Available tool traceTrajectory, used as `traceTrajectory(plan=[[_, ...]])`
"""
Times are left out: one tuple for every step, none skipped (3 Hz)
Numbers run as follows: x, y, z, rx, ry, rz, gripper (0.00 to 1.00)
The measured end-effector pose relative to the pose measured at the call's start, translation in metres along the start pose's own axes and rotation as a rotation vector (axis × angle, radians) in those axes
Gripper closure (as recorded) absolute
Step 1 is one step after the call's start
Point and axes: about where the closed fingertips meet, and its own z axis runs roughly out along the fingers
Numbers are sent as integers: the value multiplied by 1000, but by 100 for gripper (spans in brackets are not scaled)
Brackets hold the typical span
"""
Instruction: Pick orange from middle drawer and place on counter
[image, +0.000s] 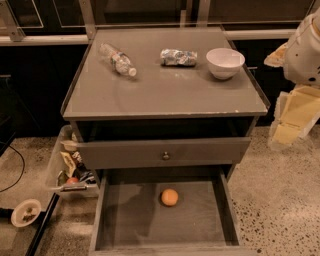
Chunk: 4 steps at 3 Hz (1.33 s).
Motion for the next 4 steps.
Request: traceTrajectory(plan=[[-1,1,3,-1,-7,-1,0],[2,9,32,-45,-16,0,0],[10,23,82,-105,-35,-7,0],[19,36,133,-160,-58,-15,0]])
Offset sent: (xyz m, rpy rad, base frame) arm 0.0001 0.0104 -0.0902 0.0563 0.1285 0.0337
